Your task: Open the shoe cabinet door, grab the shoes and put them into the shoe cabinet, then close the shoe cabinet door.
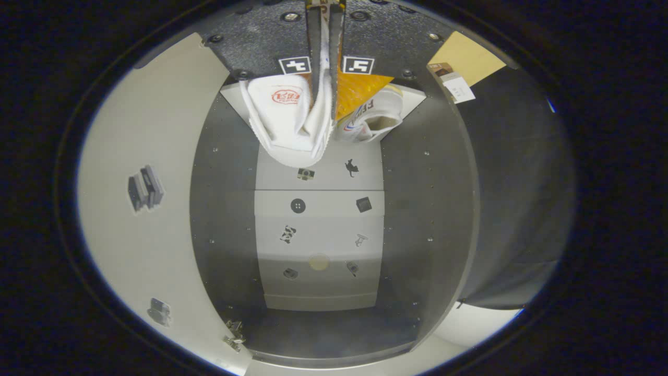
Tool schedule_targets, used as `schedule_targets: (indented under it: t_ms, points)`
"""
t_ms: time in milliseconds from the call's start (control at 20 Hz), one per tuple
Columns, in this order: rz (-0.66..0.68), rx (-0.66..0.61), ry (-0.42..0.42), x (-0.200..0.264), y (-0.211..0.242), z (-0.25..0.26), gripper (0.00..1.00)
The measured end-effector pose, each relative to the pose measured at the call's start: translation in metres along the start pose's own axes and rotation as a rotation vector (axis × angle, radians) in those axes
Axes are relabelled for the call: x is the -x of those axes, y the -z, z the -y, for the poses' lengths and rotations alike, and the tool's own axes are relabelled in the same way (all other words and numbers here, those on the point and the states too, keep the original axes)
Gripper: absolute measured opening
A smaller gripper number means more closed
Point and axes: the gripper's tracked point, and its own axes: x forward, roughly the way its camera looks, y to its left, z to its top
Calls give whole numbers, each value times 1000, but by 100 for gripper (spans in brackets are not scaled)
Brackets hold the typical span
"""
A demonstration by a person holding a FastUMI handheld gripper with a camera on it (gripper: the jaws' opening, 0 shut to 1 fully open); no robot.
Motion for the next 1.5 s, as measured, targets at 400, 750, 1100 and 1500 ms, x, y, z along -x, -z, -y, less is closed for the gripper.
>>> schedule_targets:
  t_ms: [400,750,1100,1500]
  points:
    - [-33,39,84,-94,-12,18,9]
    - [-146,42,118,-159,19,26,9]
    - [-307,-53,113,-173,42,20,9]
    - [-440,-107,172,-175,54,18,12]
